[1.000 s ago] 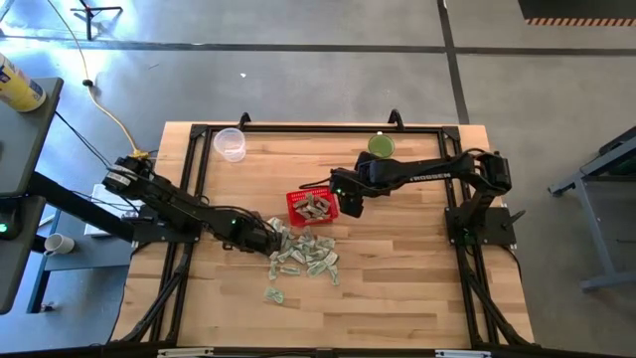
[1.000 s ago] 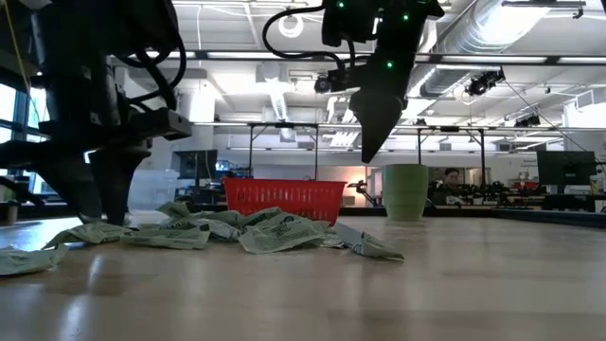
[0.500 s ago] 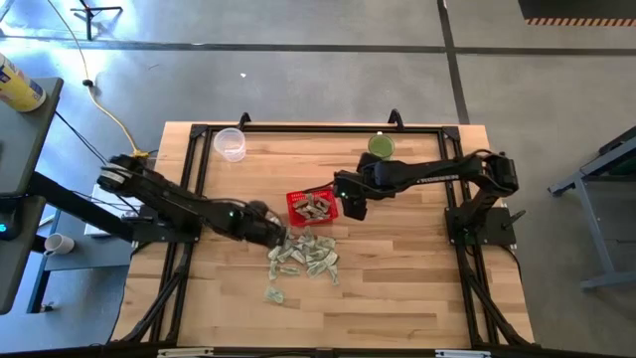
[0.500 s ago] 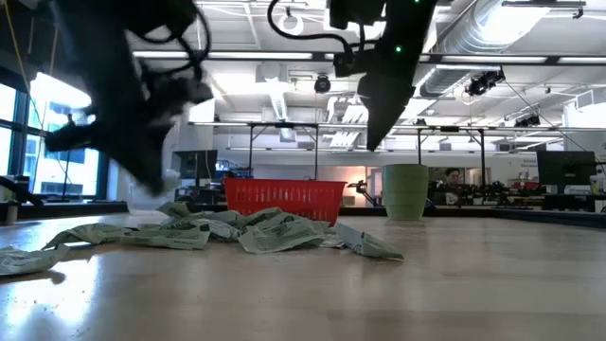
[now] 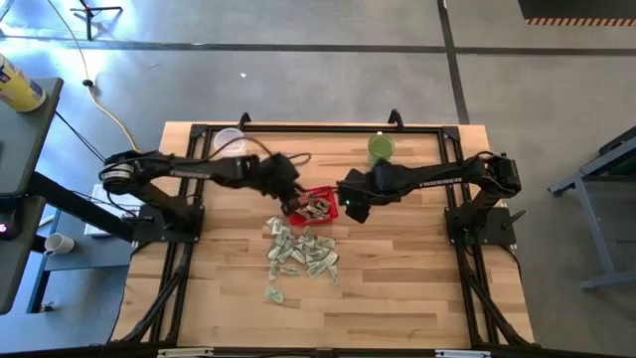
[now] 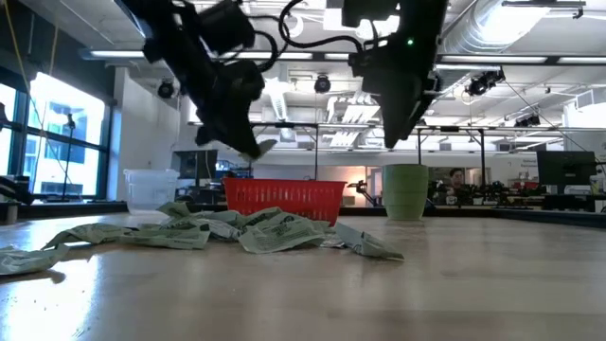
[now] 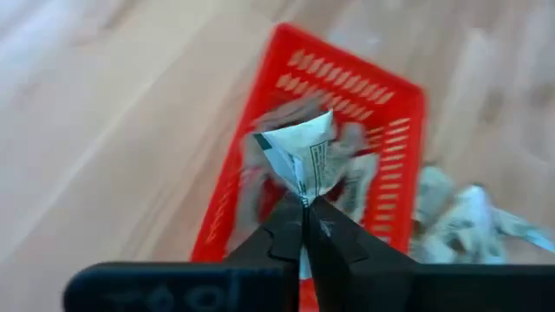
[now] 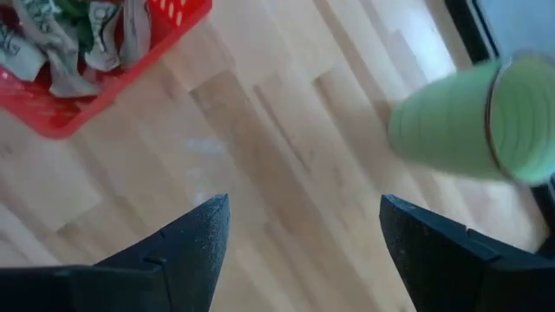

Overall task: Pick and place Stevia / Truvia into bins
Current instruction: Put the stevia packet into the red basket

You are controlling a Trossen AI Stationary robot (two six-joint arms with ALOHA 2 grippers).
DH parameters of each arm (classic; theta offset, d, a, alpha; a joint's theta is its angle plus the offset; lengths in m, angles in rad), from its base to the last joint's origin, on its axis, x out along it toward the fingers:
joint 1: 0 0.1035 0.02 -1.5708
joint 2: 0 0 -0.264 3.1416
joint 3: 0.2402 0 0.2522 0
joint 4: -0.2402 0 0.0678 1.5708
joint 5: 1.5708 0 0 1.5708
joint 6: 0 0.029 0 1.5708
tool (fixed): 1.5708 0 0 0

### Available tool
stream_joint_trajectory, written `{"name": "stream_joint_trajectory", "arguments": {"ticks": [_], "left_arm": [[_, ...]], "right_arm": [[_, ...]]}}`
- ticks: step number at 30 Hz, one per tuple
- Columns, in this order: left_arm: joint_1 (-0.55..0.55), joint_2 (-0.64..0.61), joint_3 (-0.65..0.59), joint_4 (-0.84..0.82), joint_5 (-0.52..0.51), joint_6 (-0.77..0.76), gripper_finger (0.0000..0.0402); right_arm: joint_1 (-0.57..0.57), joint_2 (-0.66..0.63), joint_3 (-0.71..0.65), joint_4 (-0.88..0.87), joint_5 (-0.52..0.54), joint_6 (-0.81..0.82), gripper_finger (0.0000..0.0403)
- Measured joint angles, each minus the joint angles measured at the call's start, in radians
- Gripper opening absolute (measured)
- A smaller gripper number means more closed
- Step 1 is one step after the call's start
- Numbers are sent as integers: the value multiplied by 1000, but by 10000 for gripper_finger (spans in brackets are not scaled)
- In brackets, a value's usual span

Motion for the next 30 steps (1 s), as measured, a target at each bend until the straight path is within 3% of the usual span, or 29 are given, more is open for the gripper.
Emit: {"name": "stream_joint_trajectory", "arguments": {"ticks": [4, 11, 17, 22, 25, 30], "left_arm": [[57, 50, 0, 48, 157, 32, 82], [51, 25, 0, 22, 165, 58, 142], [49, -66, 1, -278, 157, 4, 198], [-44, -121, 0, -527, 34, -48, 203], [-145, -161, 0, -531, 24, -100, 195], [-336, -227, 0, -454, -72, -266, 180]], "right_arm": [[50, 0, 0, -57, 34, 103, 288], [61, 0, 0, -73, 34, 114, 288], [36, 0, 0, -63, 6, 40, 288], [18, -8, -37, 56, -141, -199, 288], [27, -34, -132, 162, -254, -331, 288], [59, -103, -346, 356, -410, -345, 288]]}}
